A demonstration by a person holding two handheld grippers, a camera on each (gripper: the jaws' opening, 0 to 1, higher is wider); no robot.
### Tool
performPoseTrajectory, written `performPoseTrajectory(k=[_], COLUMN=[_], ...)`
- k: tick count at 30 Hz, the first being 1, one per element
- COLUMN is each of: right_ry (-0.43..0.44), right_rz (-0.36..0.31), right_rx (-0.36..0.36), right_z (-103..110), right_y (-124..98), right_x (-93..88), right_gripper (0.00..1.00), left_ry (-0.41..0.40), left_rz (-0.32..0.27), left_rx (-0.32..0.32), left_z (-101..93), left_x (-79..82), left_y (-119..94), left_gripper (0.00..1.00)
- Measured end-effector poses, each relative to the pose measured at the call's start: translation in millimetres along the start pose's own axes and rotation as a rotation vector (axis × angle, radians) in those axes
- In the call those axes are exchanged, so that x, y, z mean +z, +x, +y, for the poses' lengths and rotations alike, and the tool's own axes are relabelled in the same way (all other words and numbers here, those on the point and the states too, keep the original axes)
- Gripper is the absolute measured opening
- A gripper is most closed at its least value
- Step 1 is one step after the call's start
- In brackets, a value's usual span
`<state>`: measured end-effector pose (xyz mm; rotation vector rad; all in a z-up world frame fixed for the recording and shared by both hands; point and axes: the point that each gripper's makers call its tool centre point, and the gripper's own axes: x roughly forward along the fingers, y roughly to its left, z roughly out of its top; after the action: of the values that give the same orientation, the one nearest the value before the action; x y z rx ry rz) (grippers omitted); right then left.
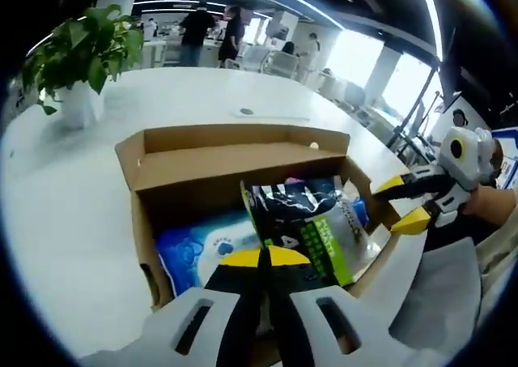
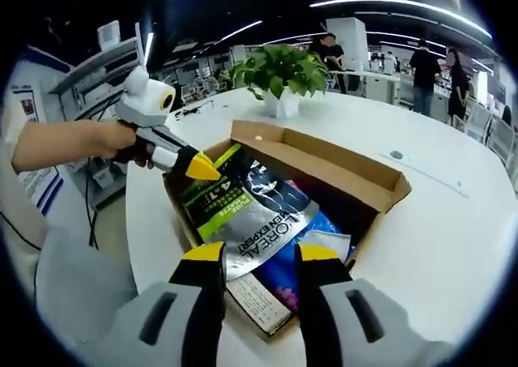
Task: Operate the shoe box by opening the lid, removing the specified soft item, and placing it in the target area until the item is outside and the box remains undamaged.
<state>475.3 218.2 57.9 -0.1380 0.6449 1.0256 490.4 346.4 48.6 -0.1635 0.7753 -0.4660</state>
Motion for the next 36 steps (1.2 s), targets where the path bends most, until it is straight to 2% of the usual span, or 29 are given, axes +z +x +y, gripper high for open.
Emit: performPoseTrajectory(k=[7, 18, 26, 36], right_ry=[0.040, 0.072, 0.091, 0.095], right_rz=[0.038, 0.105, 0.116, 0.079], right_rx=[0.017, 0.028, 0.024, 0.002], right_z=[5, 9, 8, 8], right_y=[10, 22, 28, 25], right_x=[-3.8, -12.4, -14.4, -5.7], right_gripper=[0.23, 0.22, 0.18, 0.10], left_ry=[-0.011, -0.001, -0.006, -0.014], left_rz=[0.000, 0.011, 0.012, -0.003], left_rx=[0.004, 0.011, 0.012, 0.027], left_z=[4.7, 8.0, 9.0, 9.4], left_x=[-3.2, -7.4, -9.3, -6.0], left_y=[-1, 4, 7, 2], left_gripper=[0.00, 0.00, 0.00, 0.00])
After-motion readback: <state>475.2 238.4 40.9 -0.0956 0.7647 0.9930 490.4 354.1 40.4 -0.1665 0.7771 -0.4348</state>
